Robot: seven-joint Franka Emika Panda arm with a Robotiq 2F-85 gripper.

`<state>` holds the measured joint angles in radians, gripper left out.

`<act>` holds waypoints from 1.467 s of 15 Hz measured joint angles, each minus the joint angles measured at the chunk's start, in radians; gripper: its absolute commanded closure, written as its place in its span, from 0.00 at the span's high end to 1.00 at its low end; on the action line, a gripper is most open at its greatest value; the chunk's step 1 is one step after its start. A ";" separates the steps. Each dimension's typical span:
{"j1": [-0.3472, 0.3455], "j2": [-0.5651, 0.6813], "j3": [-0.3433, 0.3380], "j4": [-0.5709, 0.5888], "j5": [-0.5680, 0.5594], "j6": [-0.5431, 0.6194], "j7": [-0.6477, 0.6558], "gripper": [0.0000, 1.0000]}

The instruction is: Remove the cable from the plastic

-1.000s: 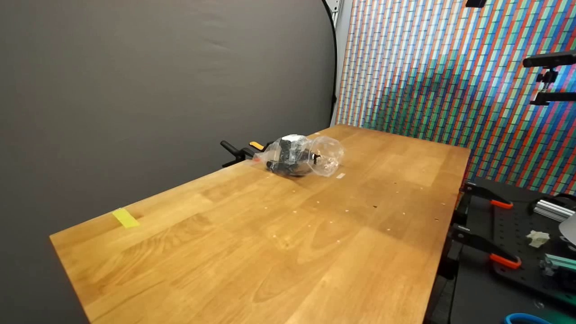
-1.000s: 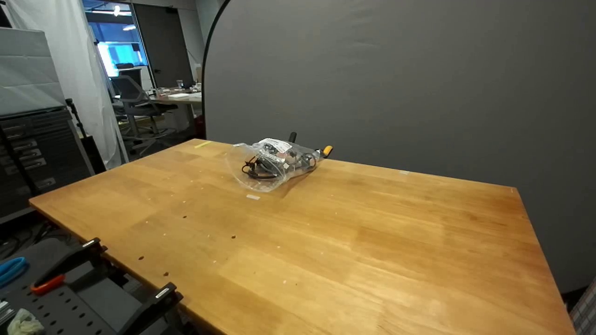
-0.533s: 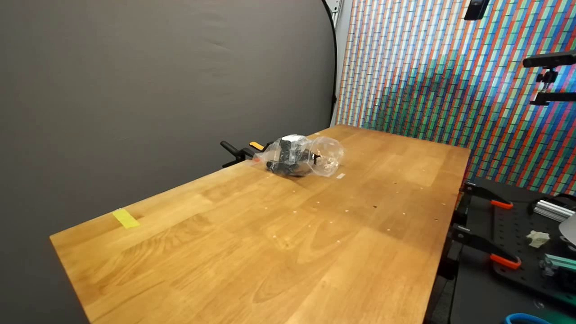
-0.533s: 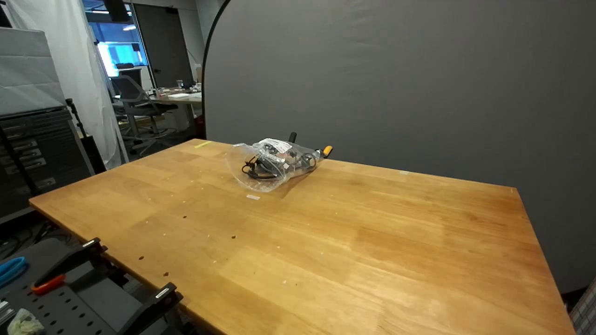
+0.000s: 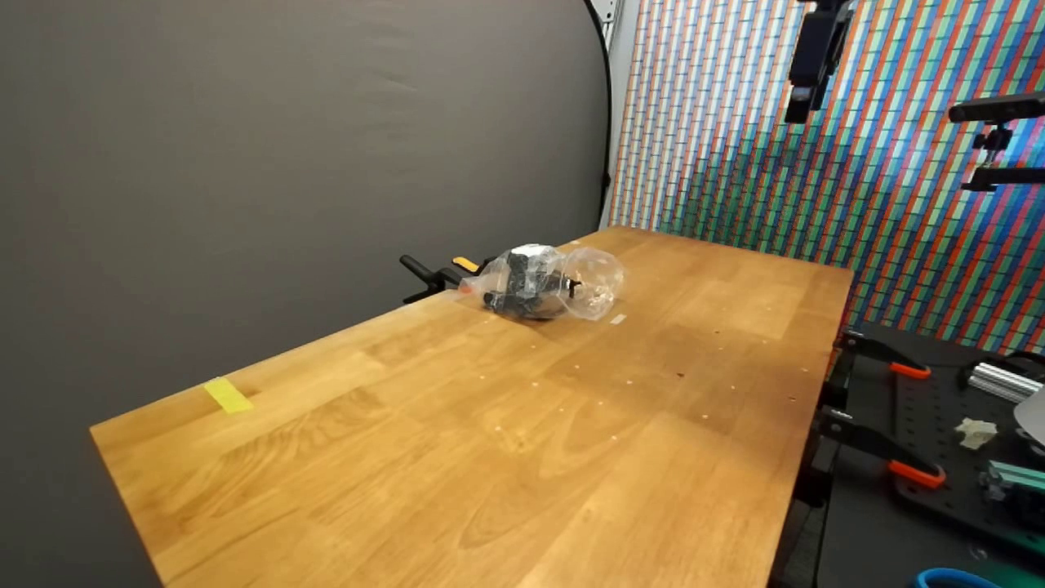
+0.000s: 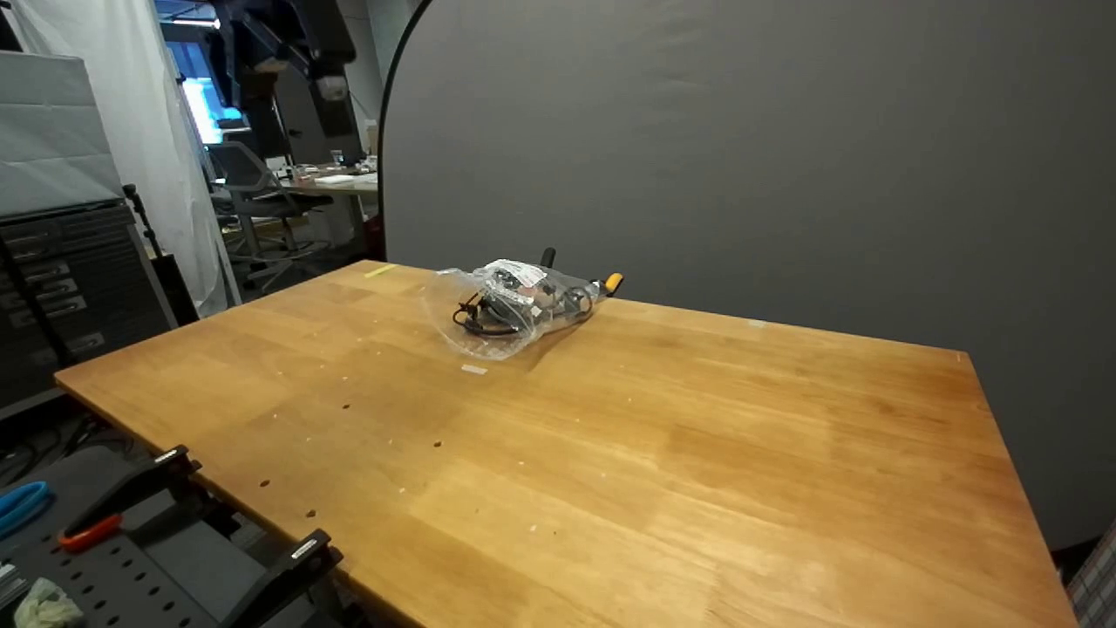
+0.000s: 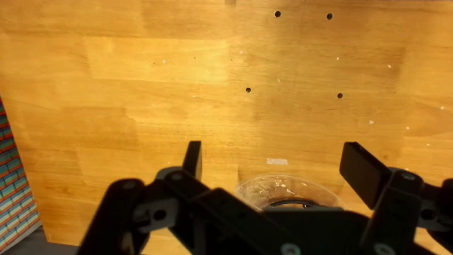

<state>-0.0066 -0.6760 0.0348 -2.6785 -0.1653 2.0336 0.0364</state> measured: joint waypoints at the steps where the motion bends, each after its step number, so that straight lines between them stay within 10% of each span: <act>1: 0.006 0.032 0.013 -0.003 0.006 0.026 0.022 1.00; 15: 0.030 0.605 0.135 0.030 0.039 0.527 0.429 1.00; 22: 0.051 0.830 0.032 0.133 -0.281 0.763 0.715 1.00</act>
<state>0.0444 0.1545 0.0671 -2.5450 -0.4464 2.7964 0.7515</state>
